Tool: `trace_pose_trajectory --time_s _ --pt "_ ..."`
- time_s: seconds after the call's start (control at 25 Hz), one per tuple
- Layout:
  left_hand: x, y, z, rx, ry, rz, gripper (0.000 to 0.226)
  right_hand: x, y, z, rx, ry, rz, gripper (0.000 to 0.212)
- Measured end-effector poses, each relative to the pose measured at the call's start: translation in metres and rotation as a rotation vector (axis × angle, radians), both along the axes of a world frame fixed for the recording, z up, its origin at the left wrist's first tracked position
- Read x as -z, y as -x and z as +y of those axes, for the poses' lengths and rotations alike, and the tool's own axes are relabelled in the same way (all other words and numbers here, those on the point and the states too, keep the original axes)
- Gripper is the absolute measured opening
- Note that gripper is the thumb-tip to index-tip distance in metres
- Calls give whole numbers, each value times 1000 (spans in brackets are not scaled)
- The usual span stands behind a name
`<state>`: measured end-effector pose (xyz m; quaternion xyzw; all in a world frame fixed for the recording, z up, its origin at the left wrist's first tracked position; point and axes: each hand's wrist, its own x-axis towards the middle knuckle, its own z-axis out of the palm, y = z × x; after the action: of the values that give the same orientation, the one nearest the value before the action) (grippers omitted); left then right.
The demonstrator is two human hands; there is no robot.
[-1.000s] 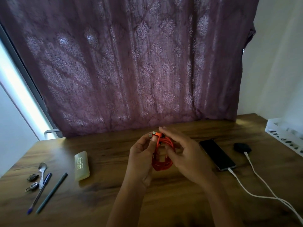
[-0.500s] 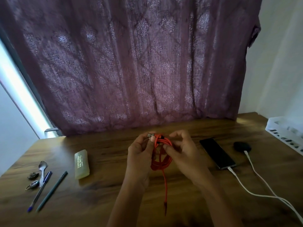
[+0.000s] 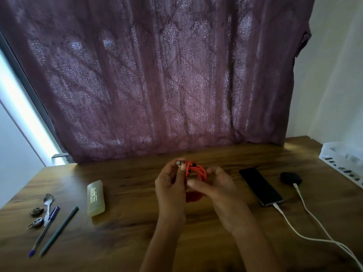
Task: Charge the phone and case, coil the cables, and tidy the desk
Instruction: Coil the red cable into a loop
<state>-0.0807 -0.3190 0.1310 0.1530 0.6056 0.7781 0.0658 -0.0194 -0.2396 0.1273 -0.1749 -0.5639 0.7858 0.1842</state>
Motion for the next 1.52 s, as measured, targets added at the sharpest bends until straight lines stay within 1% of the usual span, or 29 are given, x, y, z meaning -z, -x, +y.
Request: trace_pose_trajectory --time_s 0.08,0.16,0.28,0.36,0.4,0.48,0.56,0.68,0.76,0.84,0.88,0.96,1.04,1.08,1.12,1.2,1.32,1.44,1.52 --pt "2 -3 5 -44 -10 -26 18 -2 0 -6 130 -257 -89 39" --pt "4 -4 8 -93 -2 -27 17 -1 -3 -9 218 -520 -67 36" --pt "8 -3 11 -152 23 -19 18 -1 -7 -8 370 -894 -98 24" --pt "11 -3 11 -165 26 -22 18 -4 -8 -10 435 -1050 -167 21" --pt "12 -4 12 -160 19 -35 18 -6 -9 -10 426 -1111 -207 24" --pt "12 -5 12 -143 5 -57 16 -8 -10 -6 331 -1182 -273 30" --pt "14 -3 11 -133 14 -44 16 -10 -12 1 253 -1160 -255 28" --pt "13 0 9 -97 8 -34 17 -8 -16 12 221 -1060 -180 30" --pt "11 -1 7 -73 19 -22 17 -3 -16 22 167 -955 -125 32" --pt "12 -3 3 13 59 -41 20 1 -16 33 112 -843 -98 35" --pt "11 -4 1 88 104 -74 21 2 -16 38 113 -827 -93 36" --pt "6 -3 -3 251 184 -170 23 2 -16 43 148 -847 -83 38" --pt "-4 1 -6 389 185 -282 23 1 -14 43 165 -867 -67 38" --pt "-7 3 -8 440 191 -307 21 -1 -13 42 160 -888 -56 37" --pt "-10 6 -10 474 221 -293 19 -3 -12 41 149 -916 -48 35" --pt "-12 11 -14 505 294 -236 20 -9 -11 40 103 -969 -51 35" --pt "-12 16 -21 534 371 -216 18 -17 -12 39 10 -1007 -68 38" --pt "-9 18 -26 465 397 -185 11 -19 -11 41 -7 -1020 -72 31" --pt "-7 15 -28 438 362 -144 6 -21 -9 45 -67 -923 -61 24"
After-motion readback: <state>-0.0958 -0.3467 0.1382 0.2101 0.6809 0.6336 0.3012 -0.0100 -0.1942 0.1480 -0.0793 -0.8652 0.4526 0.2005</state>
